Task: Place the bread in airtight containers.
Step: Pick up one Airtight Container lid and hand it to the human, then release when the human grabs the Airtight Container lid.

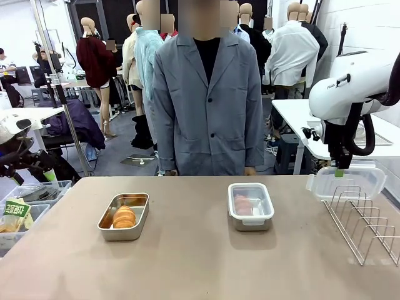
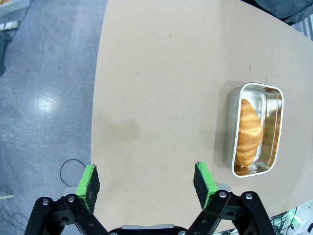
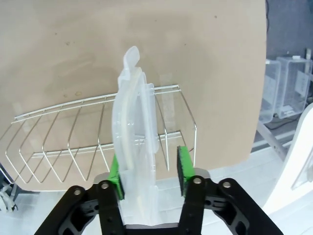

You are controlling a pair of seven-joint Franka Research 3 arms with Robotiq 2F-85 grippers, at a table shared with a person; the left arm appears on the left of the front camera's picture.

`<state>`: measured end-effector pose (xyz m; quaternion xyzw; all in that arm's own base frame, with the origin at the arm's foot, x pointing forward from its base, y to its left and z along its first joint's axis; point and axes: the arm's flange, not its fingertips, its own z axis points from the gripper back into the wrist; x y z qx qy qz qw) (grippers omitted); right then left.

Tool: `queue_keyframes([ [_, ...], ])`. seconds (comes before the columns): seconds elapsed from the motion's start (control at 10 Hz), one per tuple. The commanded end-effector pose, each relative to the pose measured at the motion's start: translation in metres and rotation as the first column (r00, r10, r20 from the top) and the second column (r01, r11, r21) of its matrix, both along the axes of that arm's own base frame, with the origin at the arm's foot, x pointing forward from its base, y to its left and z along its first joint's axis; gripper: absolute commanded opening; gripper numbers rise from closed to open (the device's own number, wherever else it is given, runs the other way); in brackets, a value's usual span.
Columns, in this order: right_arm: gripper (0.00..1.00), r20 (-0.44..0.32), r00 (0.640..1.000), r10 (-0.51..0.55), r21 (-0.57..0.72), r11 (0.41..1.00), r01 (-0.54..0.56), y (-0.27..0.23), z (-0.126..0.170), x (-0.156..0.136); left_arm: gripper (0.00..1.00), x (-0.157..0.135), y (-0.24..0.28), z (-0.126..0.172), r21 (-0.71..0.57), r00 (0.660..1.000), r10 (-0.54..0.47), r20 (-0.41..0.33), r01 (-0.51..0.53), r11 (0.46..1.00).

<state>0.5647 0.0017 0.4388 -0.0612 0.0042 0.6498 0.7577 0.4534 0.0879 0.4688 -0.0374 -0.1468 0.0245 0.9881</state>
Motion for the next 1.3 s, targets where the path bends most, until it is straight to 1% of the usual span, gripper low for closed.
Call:
queue_keyframes([
  [0.0,0.0,-0.004,1.0,-0.013,-0.027,1.0,0.013,0.0,0.005,-0.006,1.0,-0.001,0.0,0.001,-0.005,1.0,0.018,0.001,-0.018,1.0],
  [0.2,0.0,0.001,1.0,-0.002,-0.03,1.0,0.002,-0.001,0.009,-0.009,1.0,-0.001,0.0,0.001,-0.005,1.0,0.018,0.001,-0.018,1.0],
  [0.4,0.0,0.011,1.0,0.02,-0.039,0.999,-0.02,-0.002,0.024,-0.016,1.0,-0.001,0.0,0.001,-0.005,1.0,0.018,0.001,-0.018,1.0],
  [0.5,0.0,0.033,0.999,0.042,-0.045,0.998,-0.041,-0.002,0.037,-0.022,1.0,-0.001,0.0,0.001,-0.005,1.0,0.018,0.001,-0.018,1.0],
  [0.6,0.0,0.086,0.995,0.043,-0.056,0.998,-0.038,-0.002,0.052,-0.029,1.0,-0.001,0.0,0.001,-0.005,1.0,0.018,0.001,-0.018,1.0],
  [0.7,0.0,0.131,0.989,0.065,-0.063,0.996,-0.058,-0.002,0.07,-0.038,1.0,-0.001,0.0,0.001,-0.005,1.0,0.018,0.001,-0.018,1.0],
  [0.9,0.0,0.236,0.957,0.169,-0.06,0.985,-0.159,0.005,0.111,-0.064,1.0,-0.001,0.0,0.001,-0.005,1.0,0.018,0.001,-0.018,1.0],
  [1.0,0.0,0.318,0.92,0.229,-0.084,0.973,-0.214,0.017,0.134,-0.078,1.0,-0.001,0.0,0.001,-0.005,1.0,0.018,0.001,-0.018,1.0],
  [1.1,0.0,0.374,0.885,0.277,-0.087,0.961,-0.264,0.033,0.151,-0.08,1.0,-0.001,0.0,0.001,-0.005,1.0,0.018,0.001,-0.018,1.0],
  [1.2,0.0,0.391,0.858,0.333,-0.078,0.941,-0.33,0.057,0.168,-0.075,1.0,-0.001,0.0,0.001,-0.005,1.0,0.018,0.001,-0.018,1.0],
])
